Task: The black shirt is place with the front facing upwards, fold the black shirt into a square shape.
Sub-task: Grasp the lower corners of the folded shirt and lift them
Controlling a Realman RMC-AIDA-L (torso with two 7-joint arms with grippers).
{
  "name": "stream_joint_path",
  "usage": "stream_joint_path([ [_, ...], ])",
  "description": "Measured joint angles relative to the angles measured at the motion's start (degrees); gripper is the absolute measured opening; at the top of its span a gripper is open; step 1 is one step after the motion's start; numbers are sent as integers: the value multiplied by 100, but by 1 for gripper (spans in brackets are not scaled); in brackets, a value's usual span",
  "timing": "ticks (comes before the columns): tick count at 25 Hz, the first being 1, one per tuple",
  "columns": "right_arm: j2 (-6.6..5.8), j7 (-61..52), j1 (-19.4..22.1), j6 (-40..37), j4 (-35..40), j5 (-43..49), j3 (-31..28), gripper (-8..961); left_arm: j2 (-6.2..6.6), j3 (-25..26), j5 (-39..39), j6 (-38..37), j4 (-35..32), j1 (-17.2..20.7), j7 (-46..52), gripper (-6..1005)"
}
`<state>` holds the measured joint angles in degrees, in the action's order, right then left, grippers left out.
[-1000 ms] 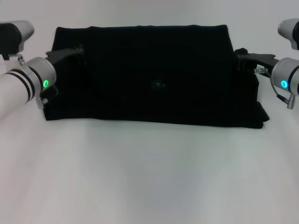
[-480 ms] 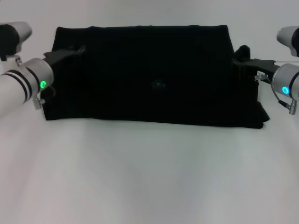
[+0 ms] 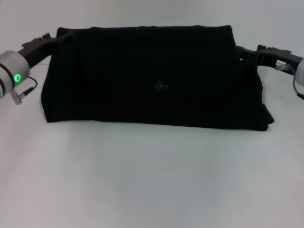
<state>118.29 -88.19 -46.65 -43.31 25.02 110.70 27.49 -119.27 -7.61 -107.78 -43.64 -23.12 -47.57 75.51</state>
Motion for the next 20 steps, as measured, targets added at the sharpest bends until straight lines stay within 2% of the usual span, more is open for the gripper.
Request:
stream_joint_path([
  [4, -184, -694, 173, -693, 196, -11, 253, 871, 122, -180, -31, -1020, -308, 336, 621, 665],
  [7, -336, -1285, 342, -1421, 378, -6, 272, 872, 318, -497, -14, -2326, -489, 711, 925, 802],
  [8, -463, -1694, 456, -1901, 450, -1, 278, 872, 390, -615, -21, -2766, -556, 848, 992, 847],
  [9, -463, -1694, 456, -1901, 450, -1, 278, 872, 441, -732, -34, -3100, -634, 971, 1051, 858],
  [11, -599, -2000, 544, -2235, 468, -1, 292, 873, 480, -983, -47, -3512, -836, 1181, 1114, 879],
  [15, -809, -2379, 697, -2723, 454, -1, 359, 874, 459, -1674, -141, -3628, -1411, 1632, 1128, 901],
  [17, -848, -2441, 744, -2888, 444, 0, 376, 874, 417, -1869, -375, -3553, -1646, 1775, 1133, 901],
  [20, -862, -2482, 792, -3017, 435, 5, 378, 874, 367, -1896, -889, -3313, -1802, 1825, 1210, 902],
])
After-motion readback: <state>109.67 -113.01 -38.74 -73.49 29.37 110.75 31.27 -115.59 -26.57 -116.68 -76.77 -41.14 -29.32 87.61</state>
